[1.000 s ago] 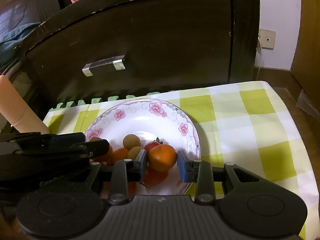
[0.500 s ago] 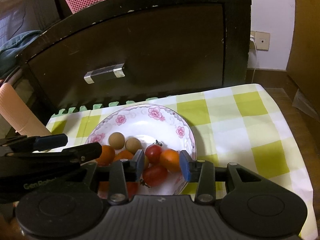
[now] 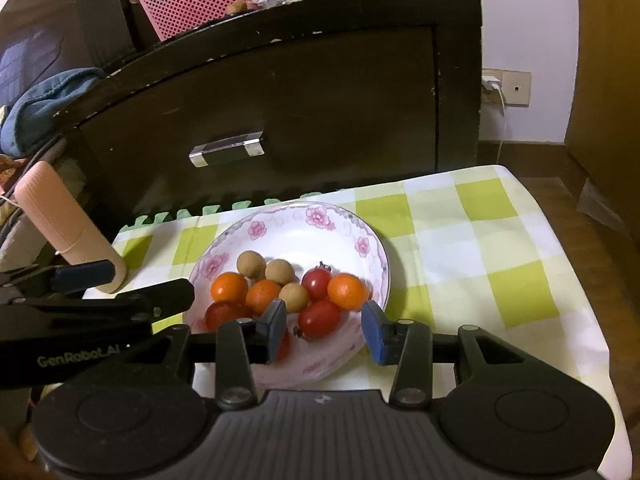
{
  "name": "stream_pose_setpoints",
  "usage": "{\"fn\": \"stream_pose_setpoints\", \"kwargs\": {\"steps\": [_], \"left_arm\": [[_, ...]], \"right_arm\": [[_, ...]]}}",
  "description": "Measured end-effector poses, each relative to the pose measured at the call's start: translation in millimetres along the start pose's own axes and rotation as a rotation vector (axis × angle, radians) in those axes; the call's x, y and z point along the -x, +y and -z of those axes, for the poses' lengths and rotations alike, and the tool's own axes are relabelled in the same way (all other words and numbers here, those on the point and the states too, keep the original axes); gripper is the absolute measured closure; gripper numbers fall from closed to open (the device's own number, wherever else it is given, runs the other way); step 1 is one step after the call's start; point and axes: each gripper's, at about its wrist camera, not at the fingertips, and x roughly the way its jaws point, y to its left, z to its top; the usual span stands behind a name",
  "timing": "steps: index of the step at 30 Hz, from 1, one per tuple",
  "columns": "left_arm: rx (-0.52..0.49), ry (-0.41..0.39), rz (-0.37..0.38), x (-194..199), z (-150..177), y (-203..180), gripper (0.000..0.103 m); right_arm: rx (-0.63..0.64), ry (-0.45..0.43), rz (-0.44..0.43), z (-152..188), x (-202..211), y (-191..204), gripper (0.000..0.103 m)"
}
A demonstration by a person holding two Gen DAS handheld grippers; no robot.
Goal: Organize fruits
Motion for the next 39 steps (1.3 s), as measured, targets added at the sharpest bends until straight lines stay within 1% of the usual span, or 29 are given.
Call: {"fn": "stream_pose_setpoints", "kwargs": {"steps": [6,9,15,20,25,35,39], "left_arm": [[-0.008,-0.016,-0.024,21.6,12.7,-3.4,0.000],[-0.020,-0.018,-0.040,31.0,21.9,-6.9,0.000],[-0.022,0.003,-0.079,42.4,39.7,-9.4,0.000],[0.004,0.035,-0.062,51.8,56.1,-9.9,0.000],[0.015,0.051,-0.054,63.6,68.6,-8.9,0.000],[-0.012,0.078,-0.051,85.2,88.6,-14.0,0.000],[0.006,0.078,-0.040,92.2,92.9,-11.6,0.000]], "right_arm": [[-0.008,-0.007,0.007,11.7,22.8,1.7,0.063],[-0.016,-0.004,0.012,20.8,33.4,1.9,0.063],[-0.039,0.009,0.019,40.9,52.5,2.0,0.063],[-0.053,0.024,0.011,56.7,66.5,5.5,0.062],[-0.056,0.034,0.004,72.8,80.7,11.4,0.062],[-0.062,0.049,-0.008,100.3,105.3,22.5,0.062],[-0.062,0.047,-0.007,106.8,112.9,26.0,0.062]]}}
